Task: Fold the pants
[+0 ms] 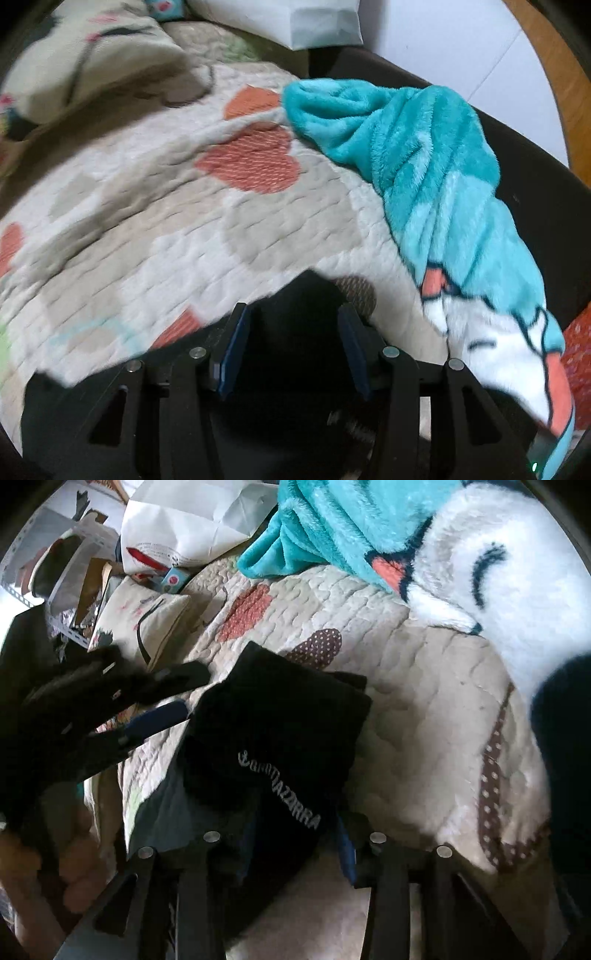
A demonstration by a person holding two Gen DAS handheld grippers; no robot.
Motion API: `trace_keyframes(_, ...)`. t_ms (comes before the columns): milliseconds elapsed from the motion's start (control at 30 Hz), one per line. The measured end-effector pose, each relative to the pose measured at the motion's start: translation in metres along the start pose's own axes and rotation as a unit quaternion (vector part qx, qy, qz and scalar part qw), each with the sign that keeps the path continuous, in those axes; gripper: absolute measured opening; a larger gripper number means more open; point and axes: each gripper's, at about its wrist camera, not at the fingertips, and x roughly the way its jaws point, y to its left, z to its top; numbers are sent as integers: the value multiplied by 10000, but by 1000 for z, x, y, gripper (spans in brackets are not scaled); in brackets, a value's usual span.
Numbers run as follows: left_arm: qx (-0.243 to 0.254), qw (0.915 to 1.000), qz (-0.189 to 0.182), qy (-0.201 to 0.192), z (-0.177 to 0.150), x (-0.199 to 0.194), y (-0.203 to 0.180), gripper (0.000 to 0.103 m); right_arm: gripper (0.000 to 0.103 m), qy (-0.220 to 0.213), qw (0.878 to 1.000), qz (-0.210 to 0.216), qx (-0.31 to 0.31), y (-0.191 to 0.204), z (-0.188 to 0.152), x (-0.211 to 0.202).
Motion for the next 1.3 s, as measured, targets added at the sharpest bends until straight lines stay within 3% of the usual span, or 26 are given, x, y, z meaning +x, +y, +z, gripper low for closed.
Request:
trace_keyframes(100, 38, 9996, -105, 247, 13, 27, -4, 56, 44, -29, 10000, 13, -47, 3, 2, 4)
trace_keyframes(200, 234, 9989, 33, 415, 16, 39, -12, 53, 44, 41, 10000, 23, -62, 5, 6, 7)
trace_keyframes(233, 368, 9984, 76, 433, 16, 38, -15, 28, 44, 104, 9999, 41, -20, 5, 8, 8)
trace_keyframes(267, 484, 9978, 67, 458, 15, 34, -17, 16, 44, 185, 9998, 51, 0, 5, 11, 9)
trace_keyframes(300, 521, 9975, -48, 469, 13, 28, -18, 14, 40, 253, 9997, 46, -11, 6, 14, 10)
trace_keyframes(400, 559, 9981, -92, 233, 7, 3, -18, 13, 28, 319, 9994, 138, -68, 12, 17, 10)
trace_keyframes(700, -98, 9985, -152, -522, -17, -92, 22, 13, 25, -140, 9912, 400, -1257, 69, 7, -24)
trace_keyframes(867, -603, 9937, -299, -891, -42, -137, 58, 13, 23, -382, 9682, 438, -2432, 116, -20, -43)
trace_keyframes(1067, -1126, 9845, -404, -1283, -88, -182, 103, 13, 23, -346, 9361, 609, -3446, 164, -60, -51)
trace_keyframes(1300, -1926, 9644, -596, -1711, -151, -222, 167, 12, 23, -21, 8977, 728, -4346, 207, -111, -41)
